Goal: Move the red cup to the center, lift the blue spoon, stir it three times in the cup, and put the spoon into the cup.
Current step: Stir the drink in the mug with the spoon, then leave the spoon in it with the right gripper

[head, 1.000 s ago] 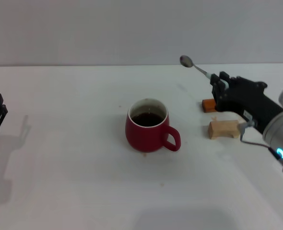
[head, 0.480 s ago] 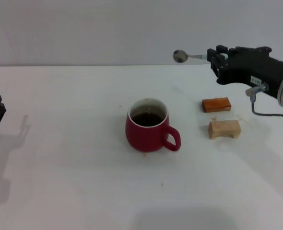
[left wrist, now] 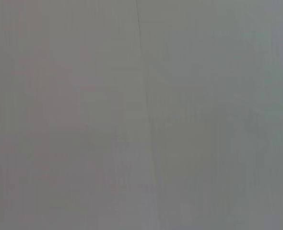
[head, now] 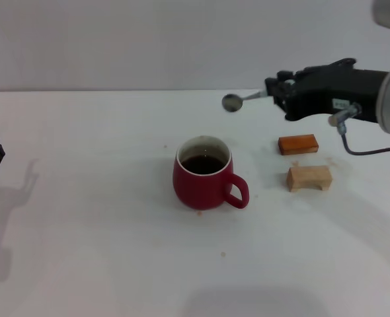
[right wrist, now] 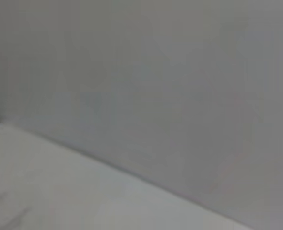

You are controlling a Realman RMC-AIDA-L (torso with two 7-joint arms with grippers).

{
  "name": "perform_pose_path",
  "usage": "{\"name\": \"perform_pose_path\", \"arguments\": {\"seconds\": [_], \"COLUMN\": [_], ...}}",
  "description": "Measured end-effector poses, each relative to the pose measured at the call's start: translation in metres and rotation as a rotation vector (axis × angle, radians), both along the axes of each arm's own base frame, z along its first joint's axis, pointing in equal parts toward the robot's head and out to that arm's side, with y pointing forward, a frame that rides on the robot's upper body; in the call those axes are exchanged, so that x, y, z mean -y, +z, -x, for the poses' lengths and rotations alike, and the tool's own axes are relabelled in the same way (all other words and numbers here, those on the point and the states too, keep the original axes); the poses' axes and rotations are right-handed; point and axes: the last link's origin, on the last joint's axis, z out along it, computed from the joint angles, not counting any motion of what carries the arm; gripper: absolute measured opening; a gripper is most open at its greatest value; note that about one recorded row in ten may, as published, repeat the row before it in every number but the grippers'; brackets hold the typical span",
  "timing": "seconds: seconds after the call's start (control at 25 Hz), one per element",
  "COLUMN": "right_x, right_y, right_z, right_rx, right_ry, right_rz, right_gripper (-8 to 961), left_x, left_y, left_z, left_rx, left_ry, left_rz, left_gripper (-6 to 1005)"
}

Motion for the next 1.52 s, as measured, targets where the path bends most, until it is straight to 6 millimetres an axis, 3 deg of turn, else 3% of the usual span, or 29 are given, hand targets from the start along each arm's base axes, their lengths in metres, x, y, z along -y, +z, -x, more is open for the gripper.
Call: {"name": "perform_pose_path", "arguments": {"seconds": [0.48,1.52], "right_x": [0.001,-0.016], "right_y": [-0.012,-0.057], "right_z": [0.019,0.009], "right_rx": [0.112,0.189], "right_ry": [0.020,-0.019], "right_rz": [0.110,0.230], "right_gripper": [159,171], "left_x": [0.001,0.000], "left_y": [-0.001,0.000], "left_z": [0.002,0.002], "left_rx": [0.000,0.002], "left_ry": [0.009,0.010], "left_rz": [0.004,0.004], "left_gripper": [834,834]}}
